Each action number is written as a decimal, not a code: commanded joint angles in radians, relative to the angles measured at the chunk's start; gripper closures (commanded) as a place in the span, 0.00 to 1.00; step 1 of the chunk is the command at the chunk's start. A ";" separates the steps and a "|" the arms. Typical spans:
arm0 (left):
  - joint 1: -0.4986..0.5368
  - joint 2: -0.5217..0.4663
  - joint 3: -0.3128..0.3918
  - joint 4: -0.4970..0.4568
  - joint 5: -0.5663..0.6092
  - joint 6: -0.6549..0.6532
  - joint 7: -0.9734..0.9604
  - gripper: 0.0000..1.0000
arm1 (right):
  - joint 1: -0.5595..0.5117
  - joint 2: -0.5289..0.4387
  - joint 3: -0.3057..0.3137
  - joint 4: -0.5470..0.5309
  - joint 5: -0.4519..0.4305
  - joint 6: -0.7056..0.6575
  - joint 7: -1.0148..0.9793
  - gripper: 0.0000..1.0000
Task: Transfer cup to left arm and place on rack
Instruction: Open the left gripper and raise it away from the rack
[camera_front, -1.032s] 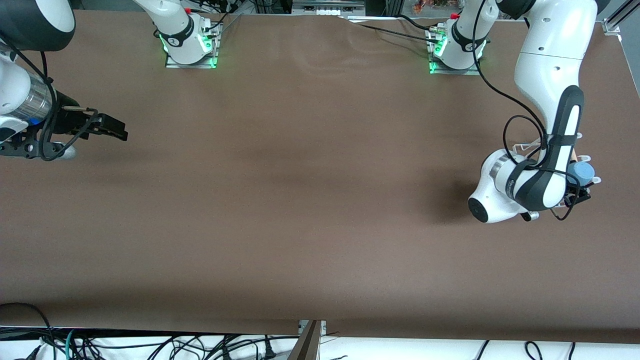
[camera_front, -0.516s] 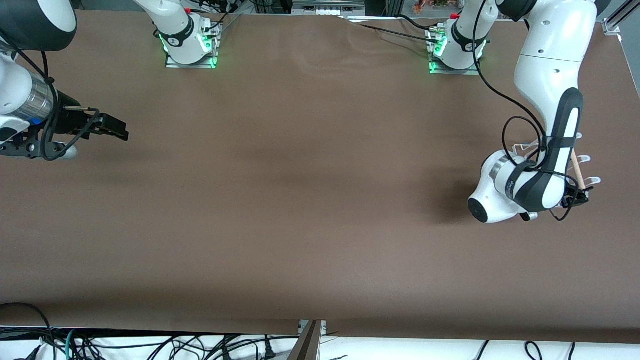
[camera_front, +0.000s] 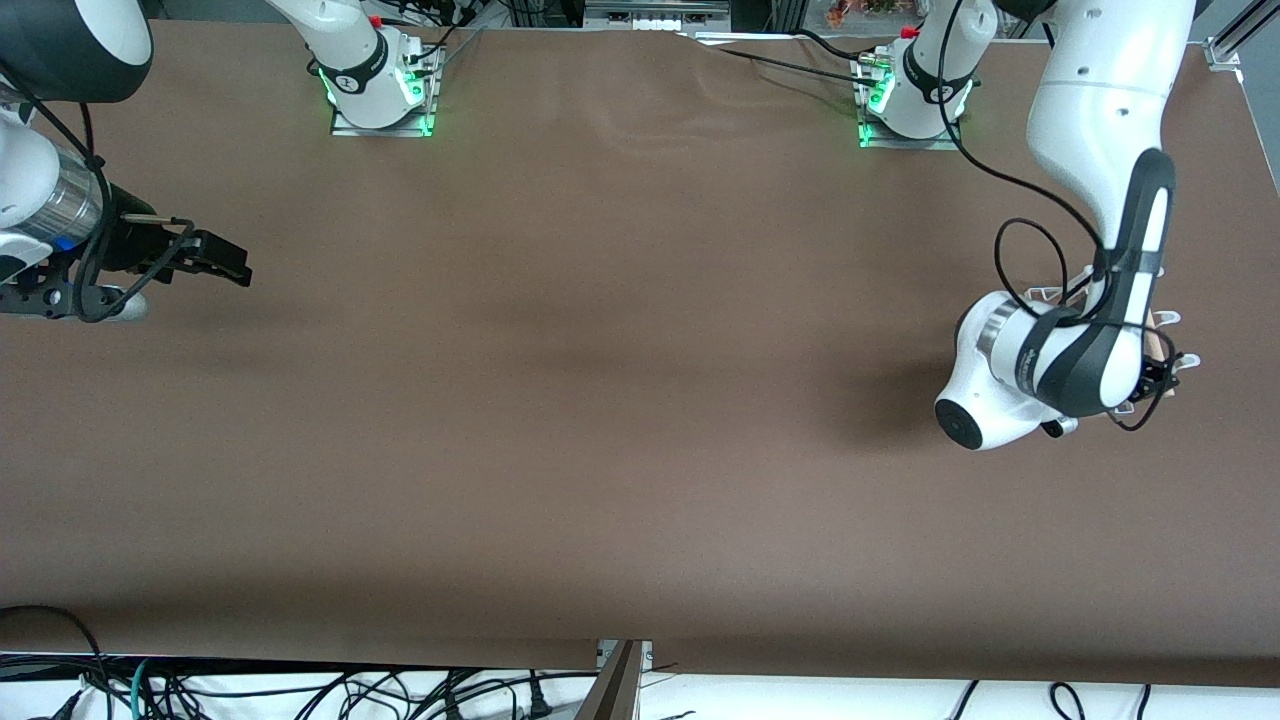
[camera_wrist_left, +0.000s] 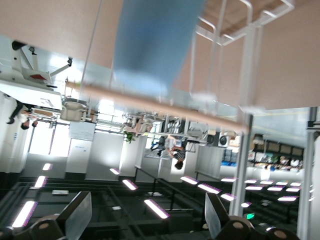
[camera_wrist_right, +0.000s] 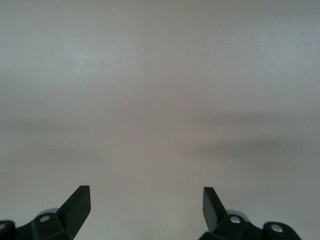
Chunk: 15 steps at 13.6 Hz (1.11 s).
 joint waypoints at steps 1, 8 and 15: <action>-0.061 -0.088 -0.002 0.113 -0.088 -0.128 0.014 0.00 | 0.019 -0.001 0.003 0.014 -0.040 0.009 -0.014 0.01; -0.055 -0.183 0.009 0.457 -0.425 -0.216 -0.064 0.00 | 0.051 0.007 -0.003 0.014 -0.051 0.072 -0.017 0.01; 0.105 -0.500 0.012 0.043 -0.930 0.266 -0.480 0.00 | 0.050 0.004 -0.004 0.005 -0.049 0.072 -0.043 0.01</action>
